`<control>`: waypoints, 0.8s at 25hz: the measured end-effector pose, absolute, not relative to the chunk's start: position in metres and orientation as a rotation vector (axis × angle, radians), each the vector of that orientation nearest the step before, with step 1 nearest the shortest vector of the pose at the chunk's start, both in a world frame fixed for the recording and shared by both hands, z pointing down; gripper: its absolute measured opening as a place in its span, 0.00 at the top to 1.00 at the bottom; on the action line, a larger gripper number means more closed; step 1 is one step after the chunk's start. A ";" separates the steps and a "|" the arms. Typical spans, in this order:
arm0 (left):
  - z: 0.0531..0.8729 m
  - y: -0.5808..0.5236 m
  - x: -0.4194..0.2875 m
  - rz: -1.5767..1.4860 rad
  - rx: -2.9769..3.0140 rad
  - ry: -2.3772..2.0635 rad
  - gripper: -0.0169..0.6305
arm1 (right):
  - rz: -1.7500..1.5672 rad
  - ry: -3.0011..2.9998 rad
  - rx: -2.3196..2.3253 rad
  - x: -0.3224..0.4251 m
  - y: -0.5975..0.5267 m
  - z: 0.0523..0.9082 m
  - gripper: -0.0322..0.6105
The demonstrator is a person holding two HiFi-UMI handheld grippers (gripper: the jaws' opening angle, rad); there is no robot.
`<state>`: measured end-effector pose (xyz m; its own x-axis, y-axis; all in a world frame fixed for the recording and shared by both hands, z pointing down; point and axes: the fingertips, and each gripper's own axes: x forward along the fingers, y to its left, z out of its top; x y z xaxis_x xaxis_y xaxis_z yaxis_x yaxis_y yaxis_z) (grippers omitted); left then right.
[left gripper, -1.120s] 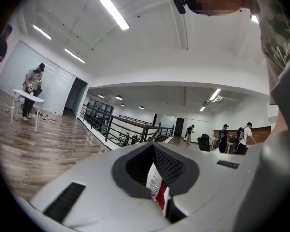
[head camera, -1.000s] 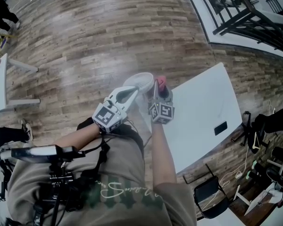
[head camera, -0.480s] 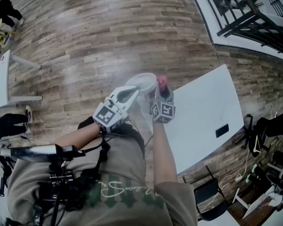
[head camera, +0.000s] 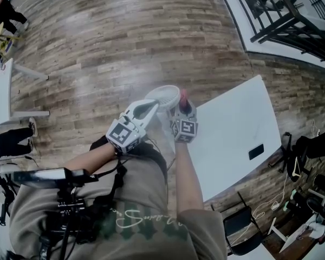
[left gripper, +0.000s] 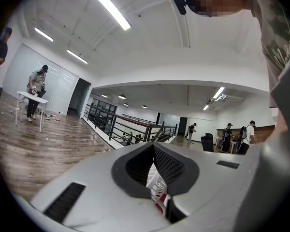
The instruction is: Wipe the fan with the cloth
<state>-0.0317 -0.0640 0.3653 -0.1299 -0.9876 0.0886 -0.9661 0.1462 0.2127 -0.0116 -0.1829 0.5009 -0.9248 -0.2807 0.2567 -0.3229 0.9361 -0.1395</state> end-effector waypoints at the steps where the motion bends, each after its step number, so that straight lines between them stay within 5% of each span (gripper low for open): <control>1: 0.368 -0.064 -0.032 -0.151 1.914 -2.219 0.95 | 0.248 -2.855 0.438 -0.011 -0.181 0.504 0.78; 20: 0.372 -0.052 -0.040 -0.165 1.895 -2.195 0.95 | 0.003 -2.794 0.365 -0.008 -0.153 0.508 0.78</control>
<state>-0.0401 -0.0518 0.3715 -0.1328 -0.9857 0.1042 -0.9590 0.1543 0.2378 -0.0079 -0.1531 0.5084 -0.9153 -0.2501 0.3157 -0.2509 0.9672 0.0389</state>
